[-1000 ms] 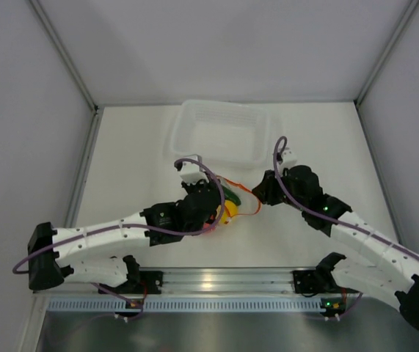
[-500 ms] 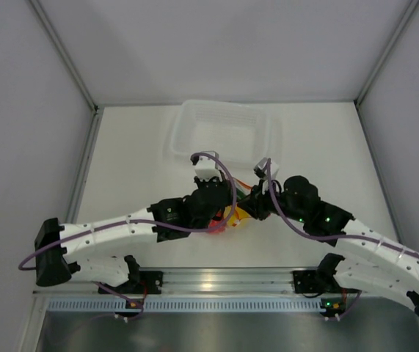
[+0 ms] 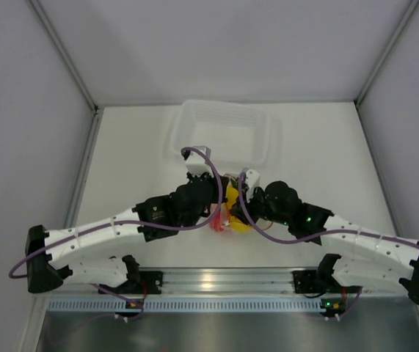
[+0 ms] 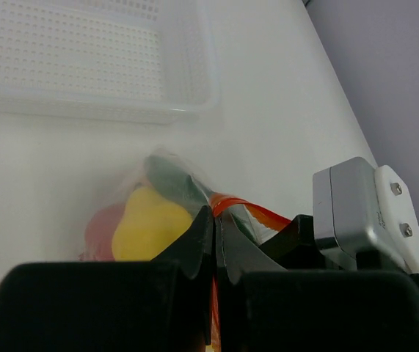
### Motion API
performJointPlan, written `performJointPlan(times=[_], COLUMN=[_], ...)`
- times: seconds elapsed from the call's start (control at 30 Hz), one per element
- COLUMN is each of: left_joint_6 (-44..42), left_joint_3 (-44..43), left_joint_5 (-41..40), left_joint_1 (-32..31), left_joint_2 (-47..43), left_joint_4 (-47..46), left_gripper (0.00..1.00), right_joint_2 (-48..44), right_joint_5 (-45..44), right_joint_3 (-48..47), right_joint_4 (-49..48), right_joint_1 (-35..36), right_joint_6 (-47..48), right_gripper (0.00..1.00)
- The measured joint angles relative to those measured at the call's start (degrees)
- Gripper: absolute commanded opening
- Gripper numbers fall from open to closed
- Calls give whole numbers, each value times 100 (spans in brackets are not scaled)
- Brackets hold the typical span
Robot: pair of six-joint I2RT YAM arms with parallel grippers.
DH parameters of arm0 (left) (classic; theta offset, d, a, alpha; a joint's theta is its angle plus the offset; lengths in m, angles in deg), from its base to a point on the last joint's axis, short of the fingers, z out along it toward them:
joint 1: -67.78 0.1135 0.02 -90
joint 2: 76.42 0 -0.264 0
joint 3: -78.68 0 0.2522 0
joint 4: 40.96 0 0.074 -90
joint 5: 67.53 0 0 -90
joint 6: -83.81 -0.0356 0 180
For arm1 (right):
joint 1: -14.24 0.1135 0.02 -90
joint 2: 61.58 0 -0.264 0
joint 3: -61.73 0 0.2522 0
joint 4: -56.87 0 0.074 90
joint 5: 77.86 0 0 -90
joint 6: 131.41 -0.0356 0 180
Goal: Open the zip-top bag and remove the fake food
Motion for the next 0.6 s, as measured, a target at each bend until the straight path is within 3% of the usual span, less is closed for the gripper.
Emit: performJointPlan(times=[0.6], left_joint_6=[-52], left_joint_3=[120], left_joint_5=[328], left_joint_1=[151], left_joint_2=[-111], left_joint_4=[46], left_gripper=[0], right_joint_2=[323], right_joint_5=[409], right_joint_3=[31], right_joint_4=[-254], right_joint_1=[264], right_joint_6=[525], right_gripper=[31])
